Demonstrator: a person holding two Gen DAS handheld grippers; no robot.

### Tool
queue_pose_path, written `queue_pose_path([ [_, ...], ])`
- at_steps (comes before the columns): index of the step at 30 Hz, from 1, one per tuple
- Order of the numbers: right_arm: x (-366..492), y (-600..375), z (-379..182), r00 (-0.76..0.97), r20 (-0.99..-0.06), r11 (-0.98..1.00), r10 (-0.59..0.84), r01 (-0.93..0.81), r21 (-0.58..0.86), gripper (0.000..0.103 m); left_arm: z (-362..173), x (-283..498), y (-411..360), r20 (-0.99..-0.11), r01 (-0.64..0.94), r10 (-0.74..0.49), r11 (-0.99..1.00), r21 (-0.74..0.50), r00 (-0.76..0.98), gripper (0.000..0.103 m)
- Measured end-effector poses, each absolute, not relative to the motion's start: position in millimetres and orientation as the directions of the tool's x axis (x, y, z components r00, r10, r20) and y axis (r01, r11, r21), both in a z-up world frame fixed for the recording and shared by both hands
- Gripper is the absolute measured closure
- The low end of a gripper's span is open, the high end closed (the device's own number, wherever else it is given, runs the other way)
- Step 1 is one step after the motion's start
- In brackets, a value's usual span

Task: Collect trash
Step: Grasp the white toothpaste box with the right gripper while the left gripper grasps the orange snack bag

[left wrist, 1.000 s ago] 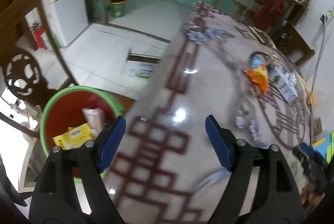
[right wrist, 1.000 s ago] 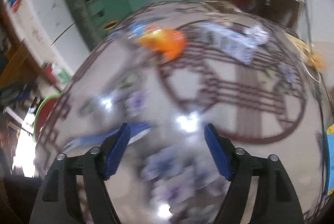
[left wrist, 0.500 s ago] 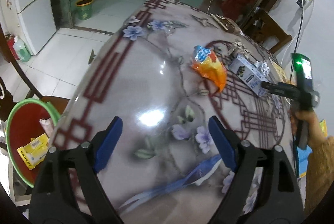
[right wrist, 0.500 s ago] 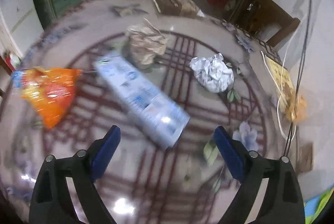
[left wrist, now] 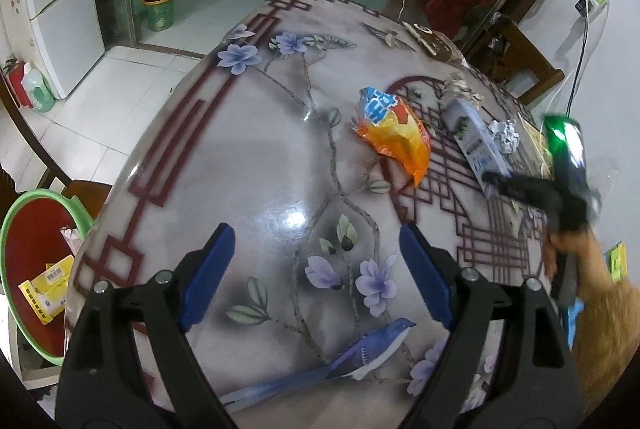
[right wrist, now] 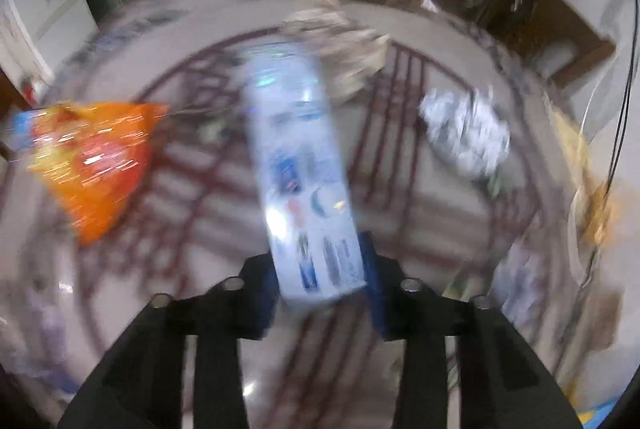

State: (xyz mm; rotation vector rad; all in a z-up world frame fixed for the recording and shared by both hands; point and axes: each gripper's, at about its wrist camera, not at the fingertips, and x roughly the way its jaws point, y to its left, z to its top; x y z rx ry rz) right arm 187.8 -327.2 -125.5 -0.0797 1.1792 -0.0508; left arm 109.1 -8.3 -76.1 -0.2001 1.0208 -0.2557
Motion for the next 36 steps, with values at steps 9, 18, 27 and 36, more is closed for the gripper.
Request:
queue_pose_path([
  [9,23.0,-306.5,-115.2,0.309,-0.943,0.979,0.122,0.118,0.165,0.069,-90.5,140.3,-39.1,-0.827,0.132,-0.259,0.966,-0.223,0.499,0.016],
  [18,3.5,-278.2,-117.5,0.382,-0.906,0.965,0.181,0.108,0.238,0.043,-110.6,224.9,-83.1,-0.824,-0.044,-0.283,0.937,-0.348,0.492,0.016],
  [27,14.9,-277.4,-92.8,0.538,-0.843,0.991,-0.009,0.12,0.066,0.023,-120.1,237.8,-113.1,-0.819,-0.001,-0.292,0.942,-0.336,0.494,0.046],
  [36,13.7,-300.9,-103.6,0.49,-0.856,0.945,0.163,0.173,0.279,0.021,-88.8,205.2,-117.7,-0.799,0.166,-0.329,0.944,-0.284,0.504,0.067],
])
